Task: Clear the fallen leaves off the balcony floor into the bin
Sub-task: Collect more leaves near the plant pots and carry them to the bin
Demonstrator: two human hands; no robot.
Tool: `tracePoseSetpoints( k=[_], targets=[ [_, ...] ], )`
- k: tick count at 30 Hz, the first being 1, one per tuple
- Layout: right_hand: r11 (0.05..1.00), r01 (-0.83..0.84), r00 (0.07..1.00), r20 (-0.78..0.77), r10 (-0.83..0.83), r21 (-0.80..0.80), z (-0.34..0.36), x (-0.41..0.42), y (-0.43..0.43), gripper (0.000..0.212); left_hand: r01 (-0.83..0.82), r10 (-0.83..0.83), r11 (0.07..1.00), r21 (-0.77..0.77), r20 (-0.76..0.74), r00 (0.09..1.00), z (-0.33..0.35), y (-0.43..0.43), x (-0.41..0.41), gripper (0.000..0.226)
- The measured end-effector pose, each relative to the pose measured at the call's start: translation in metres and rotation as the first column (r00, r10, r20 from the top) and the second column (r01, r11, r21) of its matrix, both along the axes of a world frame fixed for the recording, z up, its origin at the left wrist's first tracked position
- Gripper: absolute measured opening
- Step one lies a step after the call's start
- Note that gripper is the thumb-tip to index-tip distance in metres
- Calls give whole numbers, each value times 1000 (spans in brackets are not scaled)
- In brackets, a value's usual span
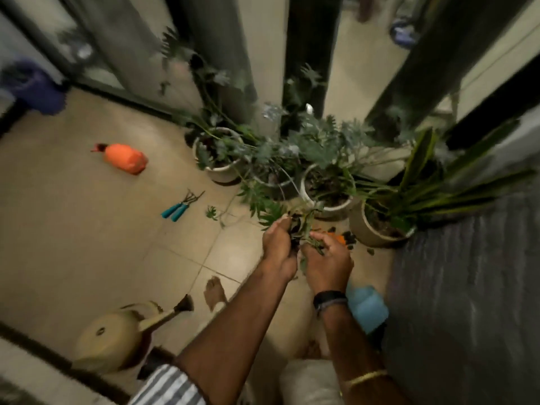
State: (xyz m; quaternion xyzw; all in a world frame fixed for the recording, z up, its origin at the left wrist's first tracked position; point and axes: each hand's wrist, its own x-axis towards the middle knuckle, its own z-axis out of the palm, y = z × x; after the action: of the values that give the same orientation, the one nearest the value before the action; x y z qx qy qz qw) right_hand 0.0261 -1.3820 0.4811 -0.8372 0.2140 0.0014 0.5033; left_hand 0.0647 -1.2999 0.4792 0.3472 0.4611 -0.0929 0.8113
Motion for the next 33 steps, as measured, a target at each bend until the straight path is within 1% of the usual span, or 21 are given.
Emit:
tracePoseSetpoints(
  k=[2,4,6,8,12,14,16,21,23,25,28,31,33],
  targets=[
    [997,-74,997,-14,74,36,31,-2,33,24,-91,91,996,-6,13,996,32,38,-9,30],
    [986,-161,987,-11,162,52,55,-3,74,26,-176,176,984,-27,-5,984,61,81,-18,32],
    [966,-257,966,2,257,38,73,-4,114,25,-254,254,967,-23,-5,967,80,123,-28,34],
    [938,-343,939,-20,344,42,87,-1,156,24,-328,328,945,-20,5,945,92,169,-35,32],
    [870,-491,871,-11,492,57,110,10,249,20,-448,449,893,-31,53,892,112,260,-44,15],
    [833,-548,835,-7,550,81,120,13,296,22,-501,501,865,-11,71,863,120,303,-47,14],
    [805,-587,809,17,588,88,125,16,341,19,-552,549,834,-3,98,830,127,346,-48,18],
    [723,-685,728,53,683,89,134,29,444,22,-680,676,733,-11,125,726,138,440,-43,14],
    [681,-726,687,61,724,96,132,41,486,17,-719,714,695,-5,123,689,139,480,-36,14],
    [637,-765,643,79,761,93,130,57,531,14,-750,744,661,-8,130,655,139,523,-24,19],
    [591,-800,600,99,794,103,131,91,600,18,-783,775,622,-21,163,611,140,591,2,19],
    [547,-832,555,97,826,98,134,128,670,19,-821,814,570,-34,160,558,144,657,33,20],
    [512,-854,519,110,847,93,138,151,714,21,-833,822,552,-29,181,539,148,700,54,24]
  ],
)
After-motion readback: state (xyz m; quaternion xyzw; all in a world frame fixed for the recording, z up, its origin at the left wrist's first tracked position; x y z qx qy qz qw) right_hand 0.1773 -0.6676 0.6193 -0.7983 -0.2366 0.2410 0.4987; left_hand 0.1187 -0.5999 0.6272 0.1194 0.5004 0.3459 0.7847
